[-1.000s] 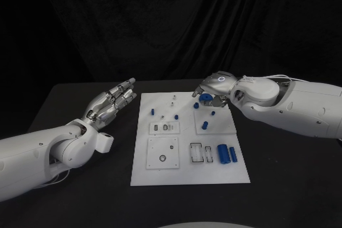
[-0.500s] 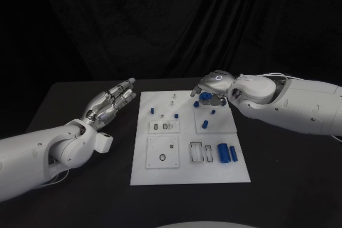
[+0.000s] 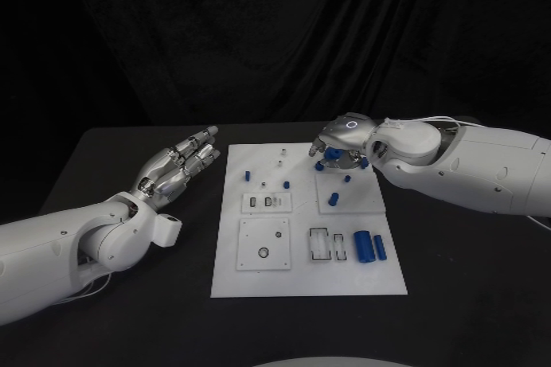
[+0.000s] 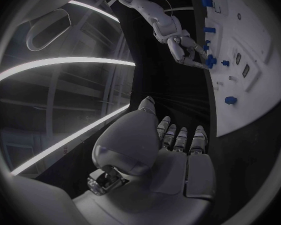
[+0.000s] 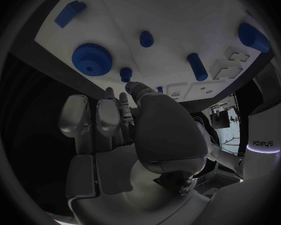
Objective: Assemble the parts on the task board
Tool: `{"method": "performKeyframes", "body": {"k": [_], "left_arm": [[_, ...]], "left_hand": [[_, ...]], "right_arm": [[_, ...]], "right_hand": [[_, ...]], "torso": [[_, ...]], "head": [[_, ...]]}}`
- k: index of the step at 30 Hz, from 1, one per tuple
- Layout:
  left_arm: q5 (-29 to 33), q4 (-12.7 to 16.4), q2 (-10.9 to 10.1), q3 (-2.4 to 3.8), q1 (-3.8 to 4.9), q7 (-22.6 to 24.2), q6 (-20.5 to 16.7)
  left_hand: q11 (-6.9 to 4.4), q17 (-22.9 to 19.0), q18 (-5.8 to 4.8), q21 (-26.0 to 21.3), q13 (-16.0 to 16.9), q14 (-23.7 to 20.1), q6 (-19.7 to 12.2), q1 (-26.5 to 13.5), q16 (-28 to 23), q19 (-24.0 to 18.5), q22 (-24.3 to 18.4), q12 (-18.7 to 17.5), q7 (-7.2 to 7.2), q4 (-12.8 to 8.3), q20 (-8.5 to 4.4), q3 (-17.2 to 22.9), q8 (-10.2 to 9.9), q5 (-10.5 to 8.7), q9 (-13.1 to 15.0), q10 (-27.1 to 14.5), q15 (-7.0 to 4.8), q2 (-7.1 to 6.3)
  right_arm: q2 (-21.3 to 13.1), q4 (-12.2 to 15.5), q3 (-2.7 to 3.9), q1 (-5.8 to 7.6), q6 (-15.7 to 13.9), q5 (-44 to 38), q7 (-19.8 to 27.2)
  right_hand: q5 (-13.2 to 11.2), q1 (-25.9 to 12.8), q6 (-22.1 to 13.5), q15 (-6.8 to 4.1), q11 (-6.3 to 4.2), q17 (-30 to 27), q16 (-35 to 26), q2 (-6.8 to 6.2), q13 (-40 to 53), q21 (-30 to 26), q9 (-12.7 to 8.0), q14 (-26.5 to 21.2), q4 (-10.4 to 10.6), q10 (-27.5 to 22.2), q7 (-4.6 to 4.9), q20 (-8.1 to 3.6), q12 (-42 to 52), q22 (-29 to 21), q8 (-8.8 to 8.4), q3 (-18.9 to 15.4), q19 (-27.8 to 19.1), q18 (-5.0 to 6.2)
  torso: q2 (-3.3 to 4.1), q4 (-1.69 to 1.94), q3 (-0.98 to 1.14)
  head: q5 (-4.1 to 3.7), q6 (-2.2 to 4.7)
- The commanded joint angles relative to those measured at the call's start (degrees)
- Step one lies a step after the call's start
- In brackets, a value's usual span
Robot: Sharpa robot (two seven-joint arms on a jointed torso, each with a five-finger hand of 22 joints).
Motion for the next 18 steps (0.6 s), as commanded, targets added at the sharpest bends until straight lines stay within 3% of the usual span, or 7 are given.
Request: {"method": "performKeyframes", "body": {"k": [1,8,12,18], "left_arm": [[-0.3,0.1,0.0,0.04,0.05,5.7,0.9],[-0.3,0.1,-0.2,0.04,0.05,5.5,1.0],[-0.3,0.0,-0.2,0.04,0.05,5.4,1.1],[-0.3,-0.2,-0.1,0.04,0.05,5.3,1.3]], "left_hand": [[0.39,-0.1,0.62,0.2,0.1,-0.1,0.1,0.6,-0.2,-0.1,0.1,0.3,-0.14,0.0,0.47,0.3,0.4,0.21,0.0,0.0,0.39,0.15],[0.56,-0.1,0.60,0.2,0.1,-0.1,-0.1,0.9,-0.2,-0.1,0.1,0.3,-0.34,-0.1,0.62,0.3,0.3,0.21,0.0,0.0,0.73,0.11],[0.54,-0.1,0.58,0.3,0.0,-0.1,-0.2,1.1,-0.2,0.0,0.1,0.3,-0.36,0.0,0.80,0.3,0.3,0.21,0.0,0.0,1.11,0.13],[0.55,-0.1,0.56,0.3,0.0,-0.1,-0.3,1.1,-0.2,0.1,0.2,0.3,-0.38,0.0,0.94,0.3,0.2,0.21,0.0,0.0,1.36,0.14]], "right_arm": [[0.2,-0.5,0.04,-0.20,0.5,-0.1,0.3],[0.5,-1.3,0.04,-0.54,0.9,0.1,1.3],[0.5,-1.3,0.04,-0.66,1.3,1.5,1.7],[0.1,-1.1,0.04,-0.73,1.6,2.4,2.0]], "right_hand": [[0.1,0.2,0.4,-0.05,-0.05,0.1,-0.1,-0.32,0.1,0.4,0.1,-0.1,0.1,0.5,-0.06,0.05,-0.2,0.2,0.29,0.5,0.1,-0.46],[0.0,0.5,1.6,-0.16,-0.29,-0.6,-0.6,-0.58,0.0,0.2,0.5,-0.4,-0.1,1.3,-0.08,-0.01,-0.6,0.2,0.61,1.3,-0.2,-0.40],[0.0,0.1,2.2,-0.16,-0.24,-0.6,-0.6,-0.80,0.0,0.2,0.7,-0.5,0.1,1.5,0.03,-0.03,-0.7,0.3,0.77,1.4,-0.3,-0.40],[0.0,0.0,2.3,-0.14,-0.17,-0.7,-0.7,-0.91,0.0,0.2,0.7,-0.5,0.2,1.5,0.15,-0.02,-0.8,0.3,0.79,1.4,-0.3,-0.40]], "torso": [[0.26,0.03,-0.05],[0.36,0.18,-0.03],[0.32,0.00,-0.07],[0.36,0.03,-0.10]], "head": [[0.02,0.18],[-0.27,0.00],[0.04,-0.16],[0.16,-0.17]]}}
